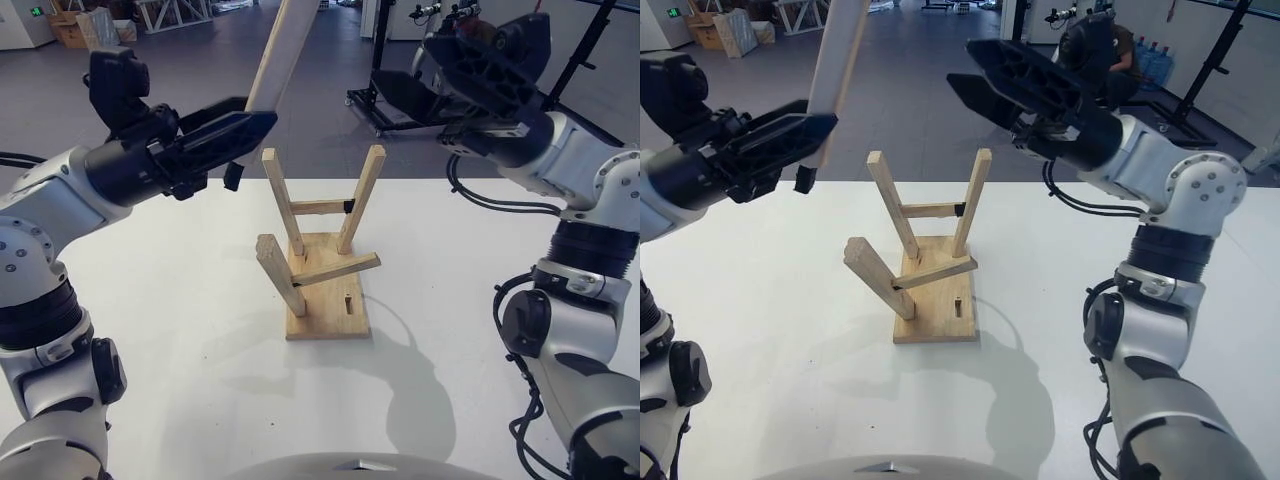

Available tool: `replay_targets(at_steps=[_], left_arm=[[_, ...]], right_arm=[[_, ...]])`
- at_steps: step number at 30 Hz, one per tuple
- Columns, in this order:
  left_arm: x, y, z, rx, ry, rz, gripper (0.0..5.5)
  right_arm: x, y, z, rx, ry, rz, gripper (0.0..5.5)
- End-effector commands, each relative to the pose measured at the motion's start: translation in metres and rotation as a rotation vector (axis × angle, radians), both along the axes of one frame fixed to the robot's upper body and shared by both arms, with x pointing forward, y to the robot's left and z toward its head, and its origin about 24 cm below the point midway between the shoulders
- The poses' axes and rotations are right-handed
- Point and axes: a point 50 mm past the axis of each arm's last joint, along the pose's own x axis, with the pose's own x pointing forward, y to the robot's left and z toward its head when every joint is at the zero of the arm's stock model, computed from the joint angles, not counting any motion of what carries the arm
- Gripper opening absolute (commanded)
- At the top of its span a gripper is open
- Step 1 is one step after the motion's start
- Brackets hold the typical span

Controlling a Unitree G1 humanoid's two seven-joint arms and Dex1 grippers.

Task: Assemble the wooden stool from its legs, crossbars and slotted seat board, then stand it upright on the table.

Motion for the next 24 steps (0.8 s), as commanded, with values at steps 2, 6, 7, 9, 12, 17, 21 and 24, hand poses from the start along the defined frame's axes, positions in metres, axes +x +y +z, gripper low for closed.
replay_targets(at_steps=[2, 6, 7, 9, 12, 17, 21, 24], left_arm=[[-0.001, -0.007, -0.012, 0.022, 0.033, -0.032, 2.06], [-0.002, -0.01, -0.016, 0.032, 0.039, -0.042, 2.06], [-0.002, -0.011, -0.016, 0.033, 0.04, -0.044, 2.06], [-0.002, -0.013, -0.017, 0.033, 0.04, -0.055, 2.06], [-0.002, -0.016, -0.018, 0.037, 0.04, -0.061, 2.06], [-0.003, -0.02, -0.023, 0.049, 0.044, -0.066, 2.06], [-0.003, -0.02, -0.025, 0.049, 0.047, -0.058, 2.06], [-0.003, -0.02, -0.025, 0.05, 0.048, -0.052, 2.06]], right_arm=[[-0.003, 0.015, 0.015, 0.09, 0.017, 0.011, 5.4], [-0.002, 0.027, 0.021, 0.131, 0.045, 0.02, 5.4], [-0.002, 0.031, 0.021, 0.135, 0.049, 0.023, 5.4], [-0.003, 0.039, 0.021, 0.137, 0.055, 0.034, 5.4], [-0.005, 0.051, 0.02, 0.147, 0.065, 0.053, 5.4], [-0.005, 0.06, 0.024, 0.182, 0.072, 0.064, 5.4], [-0.004, 0.059, 0.024, 0.203, 0.082, 0.046, 5.4], [-0.003, 0.059, 0.022, 0.203, 0.089, 0.037, 5.19]])
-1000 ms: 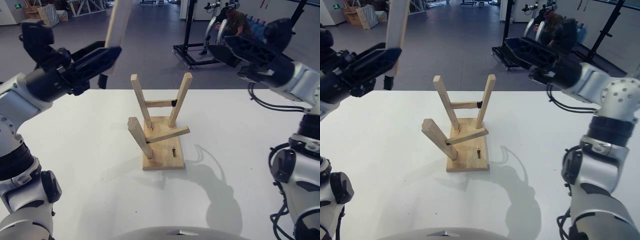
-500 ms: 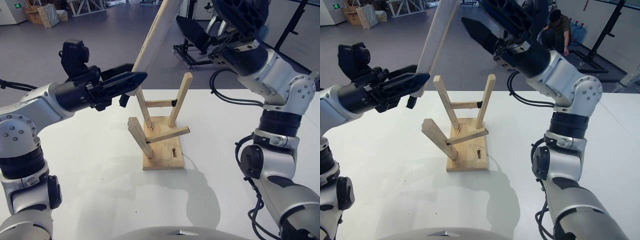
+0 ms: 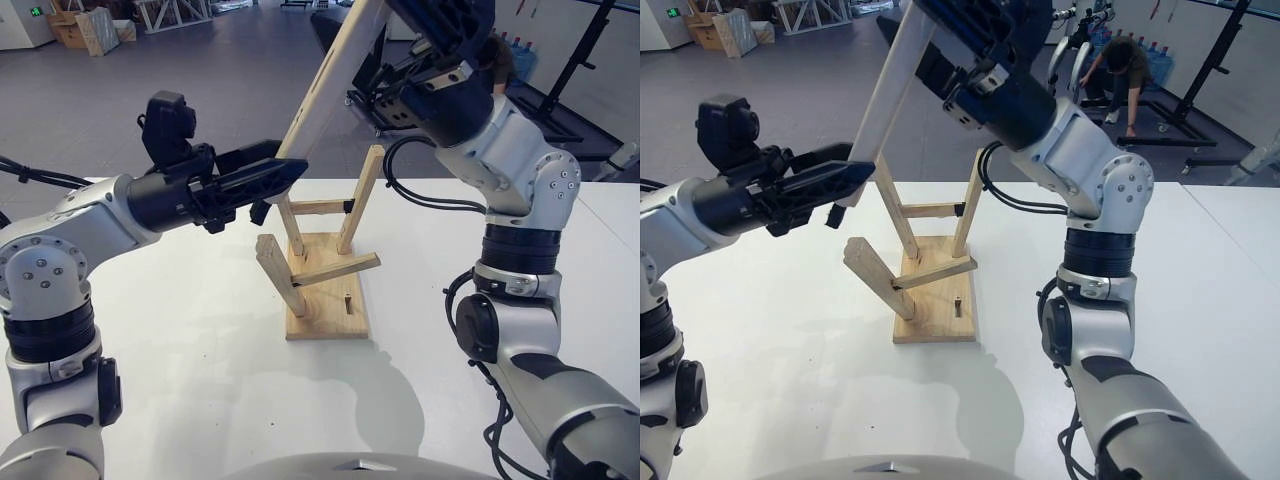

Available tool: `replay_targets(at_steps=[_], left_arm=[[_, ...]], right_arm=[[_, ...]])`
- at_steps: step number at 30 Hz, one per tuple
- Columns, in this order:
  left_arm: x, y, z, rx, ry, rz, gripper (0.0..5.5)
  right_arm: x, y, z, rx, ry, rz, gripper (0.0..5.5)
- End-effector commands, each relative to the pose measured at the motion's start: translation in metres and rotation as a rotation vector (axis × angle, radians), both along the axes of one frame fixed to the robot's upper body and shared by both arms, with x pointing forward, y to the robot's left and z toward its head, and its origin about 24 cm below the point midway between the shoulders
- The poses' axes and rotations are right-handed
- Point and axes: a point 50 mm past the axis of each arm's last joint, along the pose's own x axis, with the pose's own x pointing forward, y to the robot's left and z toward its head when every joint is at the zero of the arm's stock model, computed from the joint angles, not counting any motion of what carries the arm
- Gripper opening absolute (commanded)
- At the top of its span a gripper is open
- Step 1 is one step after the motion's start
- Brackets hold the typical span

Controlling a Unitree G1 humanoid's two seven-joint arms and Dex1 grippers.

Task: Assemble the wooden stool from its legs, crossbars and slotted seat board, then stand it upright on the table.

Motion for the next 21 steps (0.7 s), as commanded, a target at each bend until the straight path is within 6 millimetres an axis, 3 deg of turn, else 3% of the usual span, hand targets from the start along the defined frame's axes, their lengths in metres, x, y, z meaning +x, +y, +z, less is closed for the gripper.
replay_targets(at_steps=[1, 13, 21], left_arm=[[0.0, -0.002, 0.0, 0.006, -0.013, 0.008, 2.06], [-0.001, -0.002, 0.003, -0.002, -0.024, 0.006, 2.06], [-0.002, -0.002, 0.001, -0.003, -0.023, 0.017, 2.06]], right_arm=[[-0.003, 0.003, 0.004, 0.005, -0.015, 0.004, 5.02], [-0.005, 0.007, -0.007, -0.018, 0.007, -0.001, 2.7], [-0.006, 0.005, -0.008, -0.016, 0.012, -0.007, 2.57]])
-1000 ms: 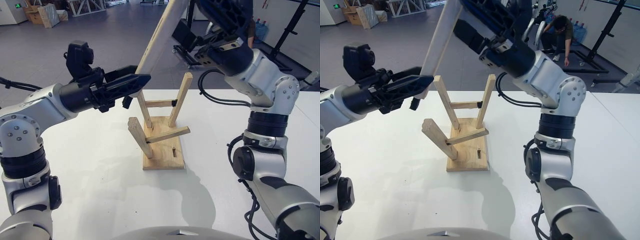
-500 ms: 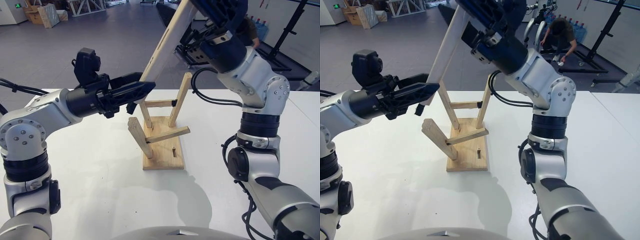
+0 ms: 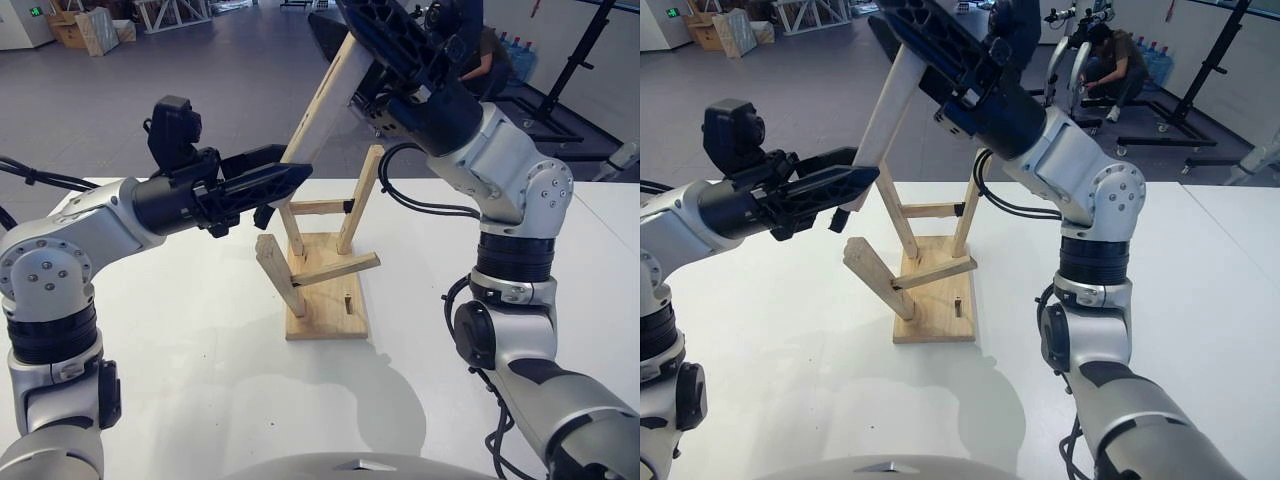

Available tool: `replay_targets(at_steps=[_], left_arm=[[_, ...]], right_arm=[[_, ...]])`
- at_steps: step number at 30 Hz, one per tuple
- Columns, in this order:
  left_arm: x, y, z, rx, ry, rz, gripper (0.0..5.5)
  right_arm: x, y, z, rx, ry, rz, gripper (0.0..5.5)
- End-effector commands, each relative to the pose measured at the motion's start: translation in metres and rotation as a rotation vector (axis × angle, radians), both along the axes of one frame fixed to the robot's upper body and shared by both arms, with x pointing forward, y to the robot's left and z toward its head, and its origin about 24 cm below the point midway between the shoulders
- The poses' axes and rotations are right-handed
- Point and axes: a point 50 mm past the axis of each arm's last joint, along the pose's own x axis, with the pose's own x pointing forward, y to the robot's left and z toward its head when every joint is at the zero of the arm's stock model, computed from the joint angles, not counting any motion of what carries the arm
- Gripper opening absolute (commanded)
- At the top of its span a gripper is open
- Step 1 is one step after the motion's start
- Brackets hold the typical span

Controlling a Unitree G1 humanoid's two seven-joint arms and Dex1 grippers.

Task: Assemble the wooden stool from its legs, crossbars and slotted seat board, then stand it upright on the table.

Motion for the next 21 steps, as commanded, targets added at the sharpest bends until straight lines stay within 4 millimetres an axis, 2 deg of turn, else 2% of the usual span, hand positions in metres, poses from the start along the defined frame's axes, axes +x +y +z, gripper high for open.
replay_targets(at_steps=[1, 3, 5, 8, 15, 21], left_arm=[[-0.001, 0.001, 0.003, 0.002, -0.029, 0.03, 2.06], [-0.002, 0.001, 0.003, 0.003, -0.025, 0.036, 2.06], [-0.003, 0.002, 0.006, -0.021, -0.007, 0.025, 2.52], [-0.003, 0.002, 0.009, -0.034, -0.002, 0.027, 3.04], [-0.006, 0.005, 0.022, -0.065, -0.016, 0.063, 4.08], [-0.008, 0.023, 0.058, -0.154, -0.1, 0.175, 5.0]], right_arm=[[-0.002, -0.002, -0.002, 0.004, 0.008, 0.003, 2.57], [-0.002, -0.003, -0.003, -0.001, 0.008, -0.004, 2.56], [-0.001, -0.003, -0.005, -0.012, 0.004, -0.02, 2.54], [0.0, -0.003, -0.006, -0.022, 0.001, -0.044, 2.19], [0.005, -0.007, -0.008, -0.055, -0.026, -0.122, 2.07], [0.01, -0.02, -0.009, -0.085, -0.063, -0.202, 2.06]])
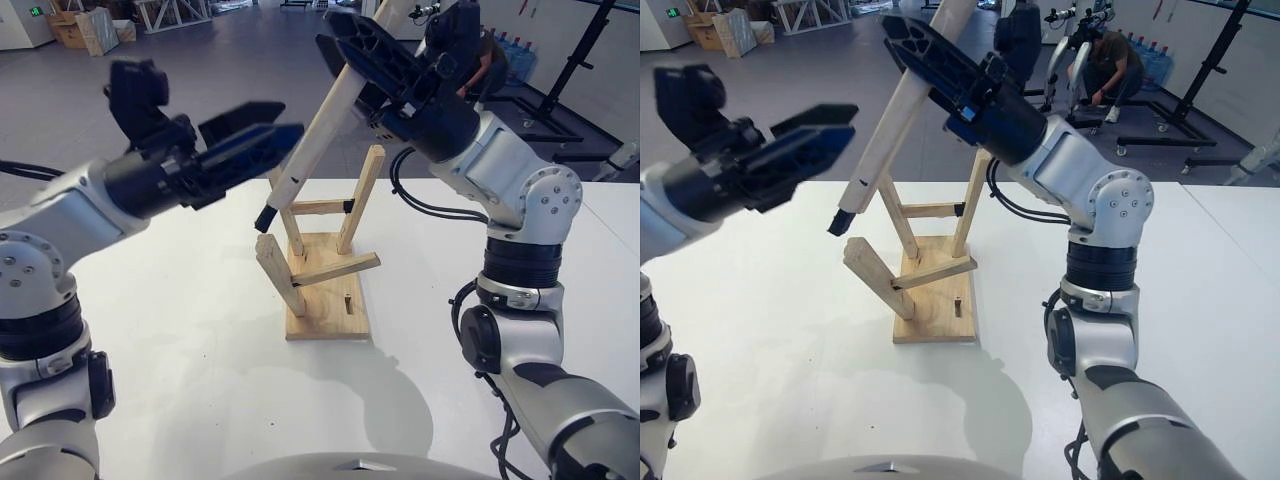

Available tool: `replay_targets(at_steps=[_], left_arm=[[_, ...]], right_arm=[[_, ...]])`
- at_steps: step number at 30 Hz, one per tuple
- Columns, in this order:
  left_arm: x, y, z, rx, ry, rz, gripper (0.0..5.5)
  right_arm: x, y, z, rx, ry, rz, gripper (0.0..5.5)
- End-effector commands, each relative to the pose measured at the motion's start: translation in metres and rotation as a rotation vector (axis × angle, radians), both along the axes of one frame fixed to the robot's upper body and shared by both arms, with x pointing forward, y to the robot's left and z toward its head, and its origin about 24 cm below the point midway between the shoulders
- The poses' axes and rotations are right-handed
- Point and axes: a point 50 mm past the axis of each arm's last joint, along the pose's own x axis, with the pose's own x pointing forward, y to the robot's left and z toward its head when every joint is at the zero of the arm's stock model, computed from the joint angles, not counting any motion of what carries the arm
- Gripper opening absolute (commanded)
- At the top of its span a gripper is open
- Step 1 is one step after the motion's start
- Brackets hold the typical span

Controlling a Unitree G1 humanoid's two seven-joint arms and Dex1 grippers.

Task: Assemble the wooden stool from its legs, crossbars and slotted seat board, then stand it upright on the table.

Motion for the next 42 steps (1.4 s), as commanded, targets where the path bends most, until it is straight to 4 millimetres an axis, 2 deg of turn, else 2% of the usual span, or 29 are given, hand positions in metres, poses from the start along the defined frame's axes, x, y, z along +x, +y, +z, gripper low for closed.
replay_targets(at_steps=[1, 2, 5, 8, 12, 16, 20, 23, 25, 29, 34, 37, 42], left_arm=[[0.001, 0.017, 0.028, -0.077, -0.058, 0.108, 5.16], [0.003, 0.023, 0.033, -0.113, -0.055, 0.136, 5.32], [0.007, 0.038, 0.041, -0.21, -0.034, 0.209, 5.36], [0.009, 0.046, 0.037, -0.229, -0.008, 0.276, 5.36], [0.01, 0.049, 0.027, -0.221, 0.016, 0.326, 5.36], [0.012, 0.052, 0.02, -0.21, 0.031, 0.355, 5.36], [0.014, 0.053, 0.014, -0.2, 0.044, 0.352, 5.36], [0.016, 0.051, 0.011, -0.194, 0.056, 0.338, 5.36], [0.017, 0.048, 0.009, -0.188, 0.063, 0.327, 5.36], [0.019, 0.045, 0.001, -0.181, 0.091, 0.321, 5.36], [0.019, 0.042, -0.004, -0.181, 0.103, 0.316, 5.36], [0.02, 0.041, -0.006, -0.174, 0.107, 0.318, 5.36], [0.02, 0.042, -0.008, -0.171, 0.108, 0.324, 5.36]], right_arm=[[0.003, -0.017, 0.002, -0.011, -0.036, -0.077, 2.06], [0.003, -0.022, 0.002, -0.017, -0.048, -0.098, 2.06], [0.004, -0.048, 0.004, -0.049, -0.094, -0.2, 2.06], [0.0, -0.084, 0.011, -0.085, -0.151, -0.329, 2.06], [-0.012, -0.117, 0.016, -0.149, -0.243, -0.446, 2.06], [-0.022, -0.129, -0.002, -0.249, -0.285, -0.472, 2.06], [-0.028, -0.146, -0.046, -0.356, -0.265, -0.486, 2.06], [-0.036, -0.148, -0.082, -0.395, -0.269, -0.44, 2.06], [-0.04, -0.145, -0.098, -0.415, -0.282, -0.409, 2.06], [-0.042, -0.124, -0.132, -0.436, -0.314, -0.349, 2.06], [-0.026, -0.108, -0.142, -0.463, -0.244, -0.425, 2.06], [-0.016, -0.11, -0.147, -0.465, -0.23, -0.495, 2.06], [-0.011, -0.117, -0.158, -0.468, -0.174, -0.489, 2.06]])
